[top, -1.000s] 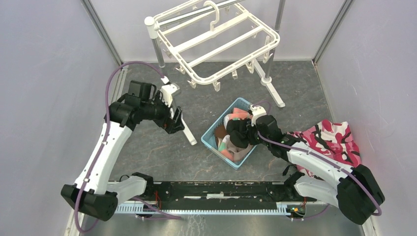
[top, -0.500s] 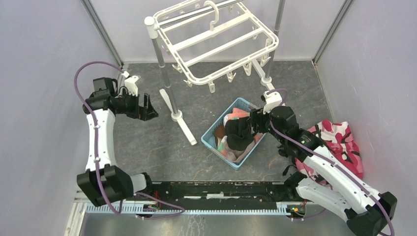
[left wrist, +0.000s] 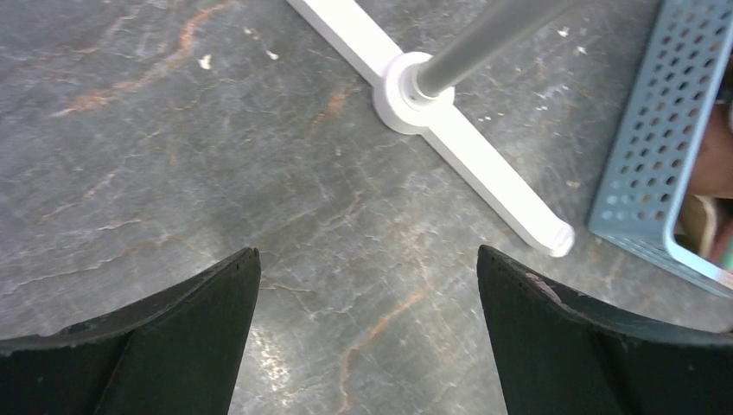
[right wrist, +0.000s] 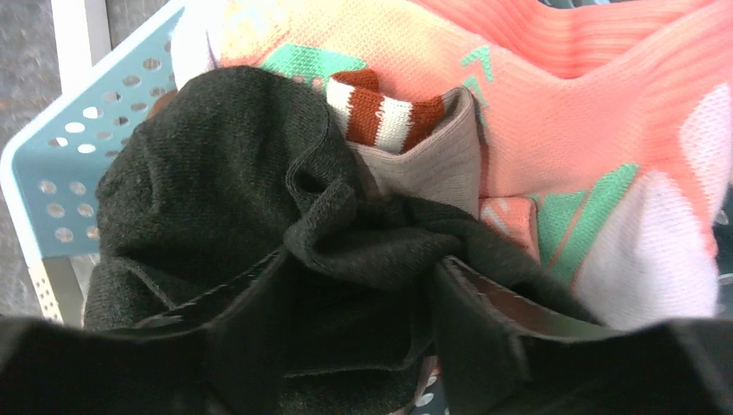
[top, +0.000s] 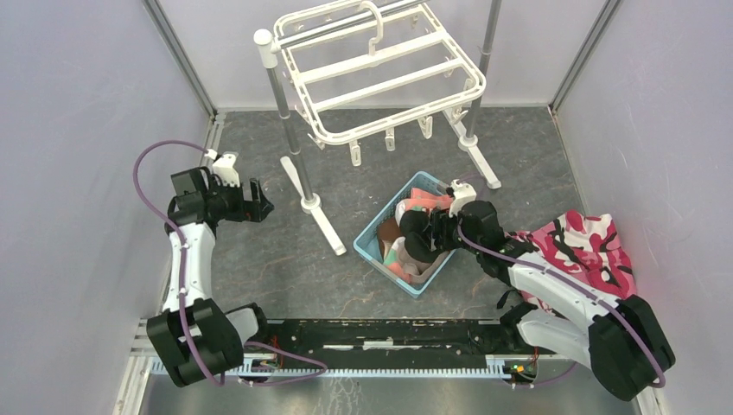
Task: Remove the socks clipped to the hanger
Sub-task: Reset both arms
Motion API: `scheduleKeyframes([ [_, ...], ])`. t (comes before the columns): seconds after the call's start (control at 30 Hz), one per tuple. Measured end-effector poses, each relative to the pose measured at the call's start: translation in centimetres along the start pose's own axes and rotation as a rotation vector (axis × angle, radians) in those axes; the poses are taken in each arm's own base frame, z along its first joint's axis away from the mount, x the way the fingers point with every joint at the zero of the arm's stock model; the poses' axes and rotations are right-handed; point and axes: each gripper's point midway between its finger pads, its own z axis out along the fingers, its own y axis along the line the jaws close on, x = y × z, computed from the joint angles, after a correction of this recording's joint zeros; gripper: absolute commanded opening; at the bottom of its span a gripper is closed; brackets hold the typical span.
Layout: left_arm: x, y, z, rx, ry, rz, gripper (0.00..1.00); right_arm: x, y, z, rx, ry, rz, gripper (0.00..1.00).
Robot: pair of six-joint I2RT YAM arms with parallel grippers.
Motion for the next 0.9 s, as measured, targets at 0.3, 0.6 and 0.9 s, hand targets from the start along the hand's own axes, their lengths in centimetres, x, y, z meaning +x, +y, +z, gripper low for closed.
scheduleKeyframes([
  [0.3,1.9,2.8,2.4,-0.114,-0.059,-0.012,1.00,-4.4,-0.6,-2.1,0.028,-0.137,0.008,0.98],
  [0.6,2.0,3.6,5.3,-0.117,-0.237,-0.060,1.00,-14.4,-9.0,-8.3,0.344,-0.410,0.109,0.98],
  [0.9,2.6,2.3,9.8,-0.084,-0.369,-0.024,1.00,-7.6,-20.9,-13.0,0.962,-0.436,0.195,0.98],
])
